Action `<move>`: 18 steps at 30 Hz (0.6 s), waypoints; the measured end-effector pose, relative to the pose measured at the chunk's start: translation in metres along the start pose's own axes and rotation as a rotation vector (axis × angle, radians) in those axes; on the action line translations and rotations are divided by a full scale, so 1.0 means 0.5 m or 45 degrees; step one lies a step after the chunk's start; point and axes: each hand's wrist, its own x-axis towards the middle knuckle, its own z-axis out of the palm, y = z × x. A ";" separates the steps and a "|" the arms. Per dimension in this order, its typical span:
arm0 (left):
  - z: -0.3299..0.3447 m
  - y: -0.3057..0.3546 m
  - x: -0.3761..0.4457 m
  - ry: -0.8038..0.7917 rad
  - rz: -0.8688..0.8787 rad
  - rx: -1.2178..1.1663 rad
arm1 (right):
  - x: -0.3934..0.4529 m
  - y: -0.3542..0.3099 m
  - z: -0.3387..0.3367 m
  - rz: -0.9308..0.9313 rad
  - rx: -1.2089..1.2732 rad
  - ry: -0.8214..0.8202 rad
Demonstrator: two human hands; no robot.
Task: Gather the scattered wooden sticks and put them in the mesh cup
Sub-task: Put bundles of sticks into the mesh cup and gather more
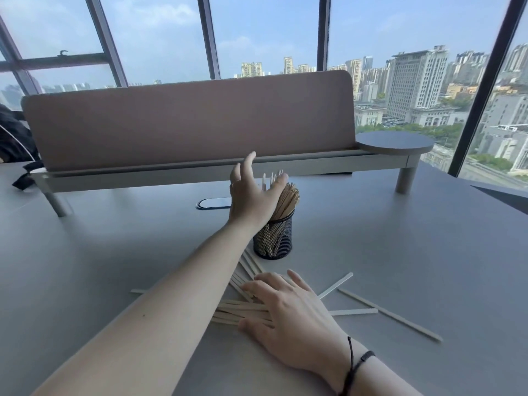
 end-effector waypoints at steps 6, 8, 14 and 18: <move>-0.029 -0.026 -0.010 -0.106 0.298 0.172 | 0.000 -0.003 0.004 -0.002 -0.035 -0.020; -0.031 -0.041 -0.007 -0.262 0.348 0.348 | 0.001 -0.002 0.004 -0.018 -0.058 -0.012; -0.048 -0.035 -0.015 -0.254 0.313 0.315 | 0.002 -0.004 0.006 -0.042 -0.065 0.006; -0.043 -0.042 -0.006 -0.364 0.337 0.459 | 0.002 -0.002 0.004 -0.048 -0.057 0.017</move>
